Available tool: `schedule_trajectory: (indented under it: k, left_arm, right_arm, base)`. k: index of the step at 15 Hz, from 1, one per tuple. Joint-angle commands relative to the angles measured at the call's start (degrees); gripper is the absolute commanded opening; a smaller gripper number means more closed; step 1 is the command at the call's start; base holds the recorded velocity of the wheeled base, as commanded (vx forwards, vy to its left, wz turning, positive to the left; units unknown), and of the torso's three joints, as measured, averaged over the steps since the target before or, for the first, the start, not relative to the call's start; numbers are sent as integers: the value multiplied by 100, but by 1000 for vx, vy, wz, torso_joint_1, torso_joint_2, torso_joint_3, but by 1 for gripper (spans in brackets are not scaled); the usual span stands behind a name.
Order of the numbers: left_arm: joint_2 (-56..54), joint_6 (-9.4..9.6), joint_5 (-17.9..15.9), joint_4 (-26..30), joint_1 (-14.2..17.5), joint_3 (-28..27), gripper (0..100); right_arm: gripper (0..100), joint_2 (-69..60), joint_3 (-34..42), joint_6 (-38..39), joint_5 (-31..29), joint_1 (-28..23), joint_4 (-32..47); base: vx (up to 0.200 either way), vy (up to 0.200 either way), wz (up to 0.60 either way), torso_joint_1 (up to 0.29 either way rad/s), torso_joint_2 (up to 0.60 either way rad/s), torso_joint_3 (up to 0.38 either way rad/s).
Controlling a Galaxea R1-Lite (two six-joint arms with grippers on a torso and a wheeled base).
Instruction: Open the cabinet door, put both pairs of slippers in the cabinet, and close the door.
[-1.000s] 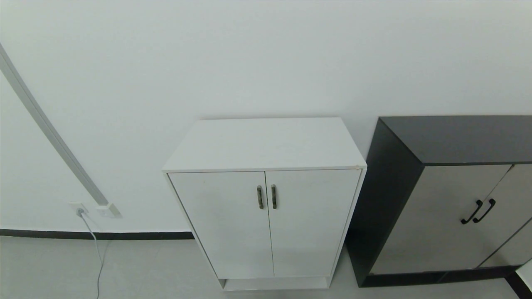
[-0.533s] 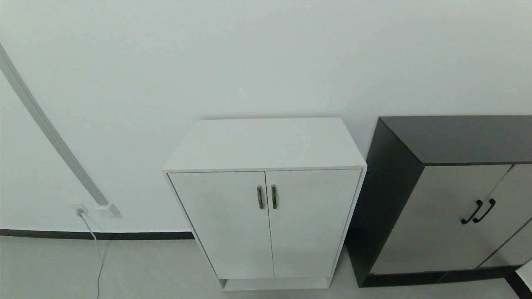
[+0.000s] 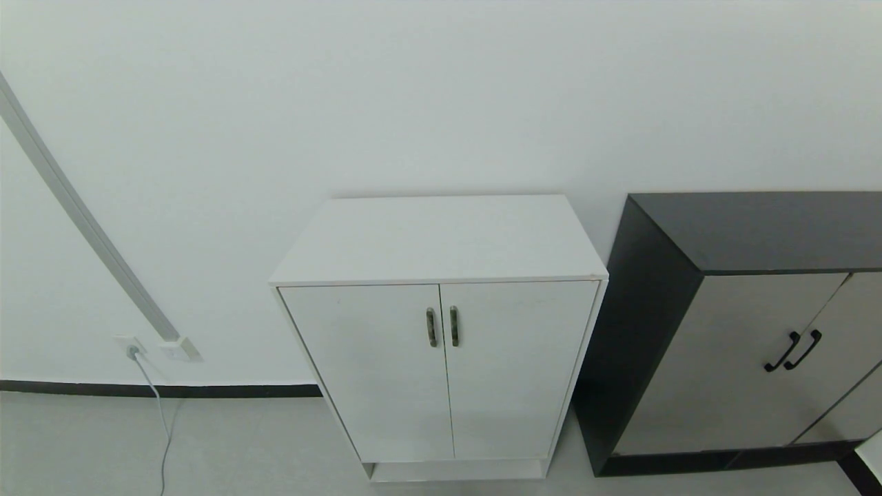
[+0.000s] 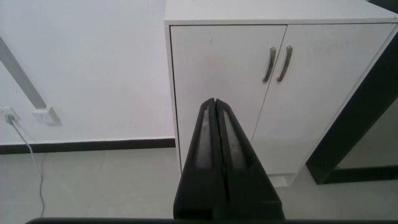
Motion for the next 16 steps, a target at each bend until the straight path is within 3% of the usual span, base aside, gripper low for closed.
schedule_trajectory:
  k: [1, 5, 8, 16]
  left_arm:
    - [-1, 0, 0, 4, 1, 0, 0]
    - [-1, 0, 9, -5, 1, 0, 0]
    - [-1, 0, 9, -5, 1, 0, 0]
    - [-1, 0, 9, -5, 1, 0, 0]
  right_arm:
    - [0, -283, 0, 9, 8, -86, 2]
    - [0, -476, 0, 62, -45, -7, 2]
    - [0, -476, 0, 537, -388, -7, -60]
    - [0, -476, 0, 510, -405, -7, -51]
  base:
    - [0, 0, 0, 0, 0, 0]
    - [0, 0, 0, 0, 0, 0]
    - [0, 0, 0, 0, 0, 0]
    - [0, 0, 0, 0, 0, 0]
